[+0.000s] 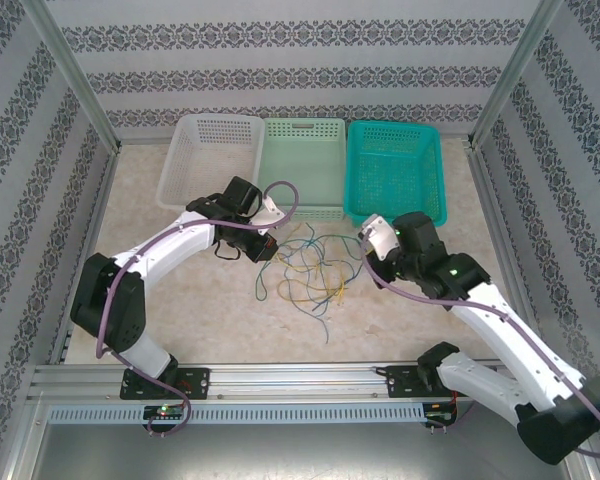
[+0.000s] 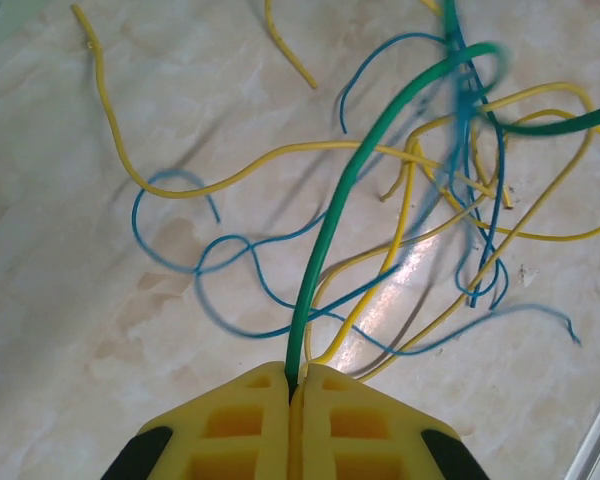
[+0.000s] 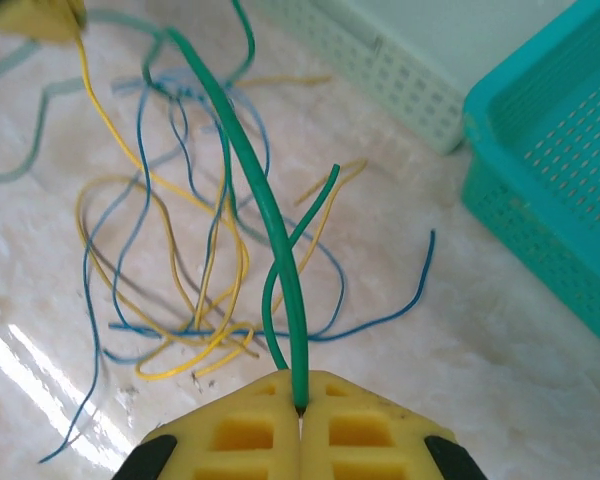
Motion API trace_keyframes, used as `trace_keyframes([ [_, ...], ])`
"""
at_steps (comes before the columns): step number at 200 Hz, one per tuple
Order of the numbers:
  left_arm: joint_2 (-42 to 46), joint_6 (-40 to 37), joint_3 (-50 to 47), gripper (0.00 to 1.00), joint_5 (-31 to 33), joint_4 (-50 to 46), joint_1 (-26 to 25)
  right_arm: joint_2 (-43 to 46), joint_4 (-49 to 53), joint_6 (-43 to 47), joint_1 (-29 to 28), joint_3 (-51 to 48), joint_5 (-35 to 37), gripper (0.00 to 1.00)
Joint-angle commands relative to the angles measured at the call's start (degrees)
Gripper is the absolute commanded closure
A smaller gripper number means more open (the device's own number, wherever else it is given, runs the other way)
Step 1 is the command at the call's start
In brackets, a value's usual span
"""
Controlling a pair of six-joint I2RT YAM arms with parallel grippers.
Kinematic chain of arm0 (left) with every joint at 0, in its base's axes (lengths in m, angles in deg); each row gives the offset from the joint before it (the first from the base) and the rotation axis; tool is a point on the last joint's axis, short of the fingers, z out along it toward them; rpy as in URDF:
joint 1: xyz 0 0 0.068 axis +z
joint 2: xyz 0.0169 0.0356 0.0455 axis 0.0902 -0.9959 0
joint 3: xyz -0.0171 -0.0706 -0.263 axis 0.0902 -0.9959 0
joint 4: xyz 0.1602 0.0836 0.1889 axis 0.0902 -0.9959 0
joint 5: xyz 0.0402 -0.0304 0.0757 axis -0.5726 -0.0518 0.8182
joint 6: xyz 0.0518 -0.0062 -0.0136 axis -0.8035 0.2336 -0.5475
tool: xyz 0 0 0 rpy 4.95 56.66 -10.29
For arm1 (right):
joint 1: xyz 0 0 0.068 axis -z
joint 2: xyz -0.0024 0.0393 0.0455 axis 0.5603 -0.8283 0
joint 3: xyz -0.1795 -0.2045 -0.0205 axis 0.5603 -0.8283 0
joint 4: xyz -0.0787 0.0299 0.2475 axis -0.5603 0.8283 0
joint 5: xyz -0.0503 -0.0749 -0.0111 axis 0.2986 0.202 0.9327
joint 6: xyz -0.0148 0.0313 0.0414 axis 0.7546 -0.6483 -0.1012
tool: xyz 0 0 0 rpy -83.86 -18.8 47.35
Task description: Untangle the cables
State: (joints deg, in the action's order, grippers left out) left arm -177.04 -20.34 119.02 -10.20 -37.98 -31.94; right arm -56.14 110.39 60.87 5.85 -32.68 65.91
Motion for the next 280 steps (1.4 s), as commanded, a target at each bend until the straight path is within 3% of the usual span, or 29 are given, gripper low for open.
trace_keyframes([
  [1,-1.1,1.0,0.3,0.98,1.4,-1.3,0.7,3.5,-1.3,-2.6,1.6,2.4,-5.3,1.0],
  [53,-2.1,2.1,0.8,0.97,4.1,-1.8,0.7,5.5,-2.2,-4.5,4.3,3.9,-9.8,1.0],
  [77,-3.4,3.7,1.5,0.91,5.0,-1.9,0.7,5.5,-3.8,-5.2,4.8,2.8,-10.6,1.0],
  [101,-4.5,6.1,2.5,0.72,1.5,-0.8,0.7,2.4,-1.9,-3.8,2.7,2.4,-7.5,1.0],
  [111,-4.4,7.1,2.8,0.58,-0.1,0.1,0.7,1.1,-1.4,-2.9,0.2,2.1,-3.8,1.0],
  [129,-3.6,8.2,3.3,0.47,-1.5,1.6,0.7,-0.7,-1.5,-1.8,-3.3,1.6,1.9,1.0],
  [165,-2.5,8.7,3.8,0.46,0.4,0.7,0.7,-0.8,-2.8,-2.6,-2.3,1.1,1.2,1.0],
  [181,-2.1,9.0,3.0,0.37,1.1,0.6,0.7,0.4,-3.7,-2.6,-1.7,0.2,-0.1,1.0],
  [241,7.1,10.0,-3.5,0.33,0.2,10.9,0.7,0.5,-3.0,-2.6,-1.7,-1.0,0.4,1.0],
  [280,7.2,12.8,-2.1,0.3,-6.6,17.5,0.7,0.6,-4.1,-2.2,-2.2,-1.2,0.1,1.0],
])
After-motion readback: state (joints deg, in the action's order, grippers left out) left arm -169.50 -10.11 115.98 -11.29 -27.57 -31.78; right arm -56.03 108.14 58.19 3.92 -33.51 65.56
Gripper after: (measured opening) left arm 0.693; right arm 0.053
